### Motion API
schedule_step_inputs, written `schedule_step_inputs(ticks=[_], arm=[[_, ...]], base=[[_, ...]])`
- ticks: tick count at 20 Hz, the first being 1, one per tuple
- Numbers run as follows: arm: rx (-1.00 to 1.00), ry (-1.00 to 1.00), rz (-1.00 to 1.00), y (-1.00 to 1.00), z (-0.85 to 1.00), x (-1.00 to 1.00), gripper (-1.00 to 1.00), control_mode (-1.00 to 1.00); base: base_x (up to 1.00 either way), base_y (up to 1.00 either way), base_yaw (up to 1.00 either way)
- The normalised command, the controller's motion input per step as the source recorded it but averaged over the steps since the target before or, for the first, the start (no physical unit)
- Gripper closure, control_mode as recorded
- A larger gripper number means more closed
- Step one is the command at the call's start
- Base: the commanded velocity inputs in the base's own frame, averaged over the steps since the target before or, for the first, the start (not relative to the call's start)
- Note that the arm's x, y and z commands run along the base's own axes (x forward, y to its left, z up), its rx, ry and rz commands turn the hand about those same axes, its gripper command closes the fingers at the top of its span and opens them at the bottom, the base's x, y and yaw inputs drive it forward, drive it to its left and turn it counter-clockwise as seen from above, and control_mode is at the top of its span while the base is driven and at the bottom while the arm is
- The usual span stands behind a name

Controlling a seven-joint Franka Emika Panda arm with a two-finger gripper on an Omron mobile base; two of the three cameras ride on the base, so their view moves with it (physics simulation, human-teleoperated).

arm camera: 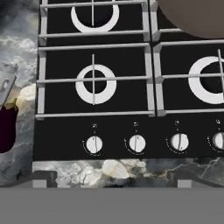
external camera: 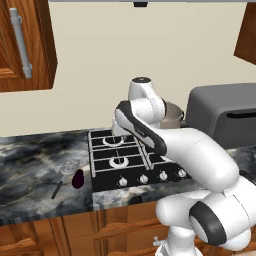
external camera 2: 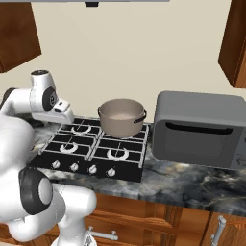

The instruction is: Put the lemon wedge and eggplant in the pot. Retrieve the spatula and lightly stir the vegetables in the pot.

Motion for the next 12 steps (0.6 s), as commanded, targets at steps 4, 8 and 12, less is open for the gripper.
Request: schedule_step_inputs(ticks=[4,8,12], arm=[[0.00,0.14,0.00,0.58,-0.20,-0.21,-1.00,-1.00],[0.00,0.19,-0.01,0.44,-0.25,-0.24,-1.00,-1.00],[0.00,0.13,-0.05,0.39,-0.28,-0.14,-1.00,-1.00]], base=[[0.00,0.00,0.00],[0.00,0.00,0.00],[0.00,0.00,0.00]])
